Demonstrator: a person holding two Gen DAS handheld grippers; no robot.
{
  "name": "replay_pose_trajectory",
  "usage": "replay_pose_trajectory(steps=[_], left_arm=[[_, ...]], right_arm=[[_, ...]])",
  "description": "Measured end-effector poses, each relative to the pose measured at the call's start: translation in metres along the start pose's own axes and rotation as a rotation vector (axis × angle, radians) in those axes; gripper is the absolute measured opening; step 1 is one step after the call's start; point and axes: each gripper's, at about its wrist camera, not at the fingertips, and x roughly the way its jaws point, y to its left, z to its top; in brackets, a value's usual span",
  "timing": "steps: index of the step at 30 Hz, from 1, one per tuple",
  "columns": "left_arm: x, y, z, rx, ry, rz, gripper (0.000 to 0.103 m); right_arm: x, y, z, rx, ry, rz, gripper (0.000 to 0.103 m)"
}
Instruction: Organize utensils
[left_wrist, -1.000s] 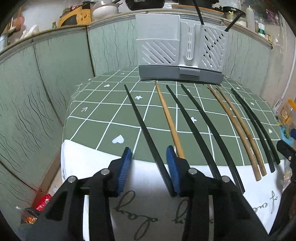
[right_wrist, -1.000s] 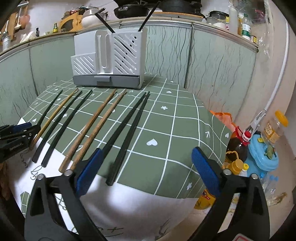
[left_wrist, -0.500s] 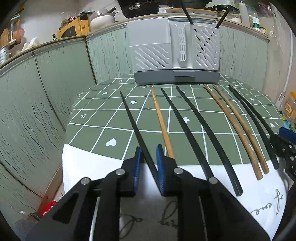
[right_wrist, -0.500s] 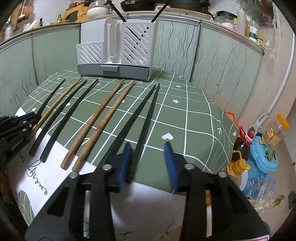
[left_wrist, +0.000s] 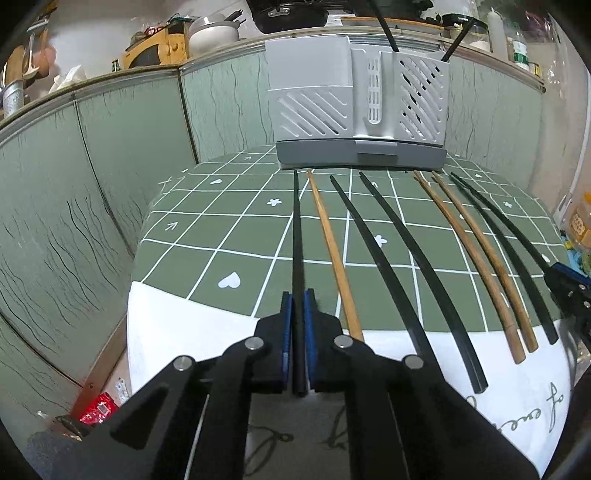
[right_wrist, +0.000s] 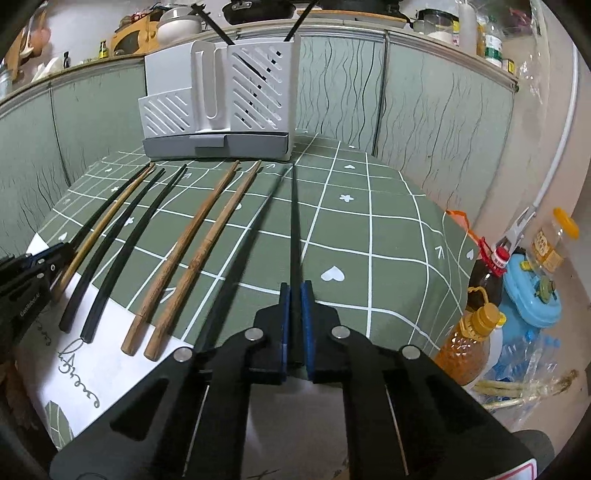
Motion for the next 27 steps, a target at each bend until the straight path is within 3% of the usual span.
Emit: replay_pose_trajectory(steps=[27], left_arm=[[-0.054, 0.042, 0.02, -0.058, -0.072, -0.087, 0.008]], right_arm=[[-0.055, -0.024, 0.023, 0.035, -0.067, 0.056, 0.006]])
